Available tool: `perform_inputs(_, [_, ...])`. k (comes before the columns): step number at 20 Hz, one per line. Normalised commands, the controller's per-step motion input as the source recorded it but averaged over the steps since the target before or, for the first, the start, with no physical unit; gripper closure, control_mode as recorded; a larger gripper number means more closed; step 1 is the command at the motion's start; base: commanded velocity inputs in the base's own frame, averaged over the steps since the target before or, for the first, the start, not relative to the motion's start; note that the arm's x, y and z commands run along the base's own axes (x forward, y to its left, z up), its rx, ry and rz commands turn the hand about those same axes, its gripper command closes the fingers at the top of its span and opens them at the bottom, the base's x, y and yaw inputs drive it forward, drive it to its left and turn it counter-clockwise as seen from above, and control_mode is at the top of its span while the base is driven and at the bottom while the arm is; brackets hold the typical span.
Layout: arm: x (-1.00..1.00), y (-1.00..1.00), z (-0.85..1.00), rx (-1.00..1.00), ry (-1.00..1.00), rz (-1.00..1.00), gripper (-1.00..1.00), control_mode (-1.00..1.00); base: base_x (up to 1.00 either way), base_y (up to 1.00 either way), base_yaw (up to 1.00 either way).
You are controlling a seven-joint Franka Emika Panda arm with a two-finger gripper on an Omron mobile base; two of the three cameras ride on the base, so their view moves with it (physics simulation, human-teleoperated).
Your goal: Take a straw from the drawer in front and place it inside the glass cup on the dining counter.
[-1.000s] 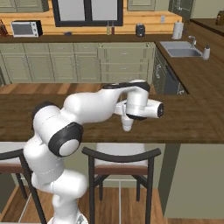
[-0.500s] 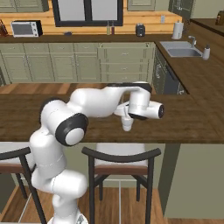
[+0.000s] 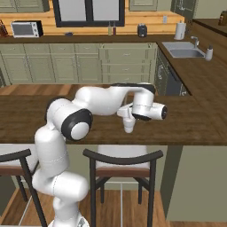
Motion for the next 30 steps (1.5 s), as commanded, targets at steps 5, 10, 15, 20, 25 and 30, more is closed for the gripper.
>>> perform_inputs(5, [0.15, -0.02, -0.13, 0.00, 0.00, 0.00, 1.00, -1.00, 0.00, 0.00, 0.00])
perform_inputs(10, [0.26, 0.00, -0.06, 0.00, 0.00, 0.00, 1.00, -1.00, 0.00, 0.00, 0.00])
perform_inputs(15, [0.24, -0.04, -0.10, 0.00, 0.00, 0.00, 1.00, -1.00, 0.00, 0.00, 0.00])
perform_inputs(20, [0.10, -0.23, -0.21, 0.01, 0.00, 0.00, 1.00, -1.00, 0.00, 0.00, 0.00])
perform_inputs(25, [0.28, -0.11, -0.16, 0.01, 0.00, 0.00, 1.00, -1.00, 0.00, 0.00, 0.00])
perform_inputs(30, [0.36, 0.00, -0.08, 0.00, 0.00, 0.00, 1.00, -1.00, 0.00, 0.00, 0.00])
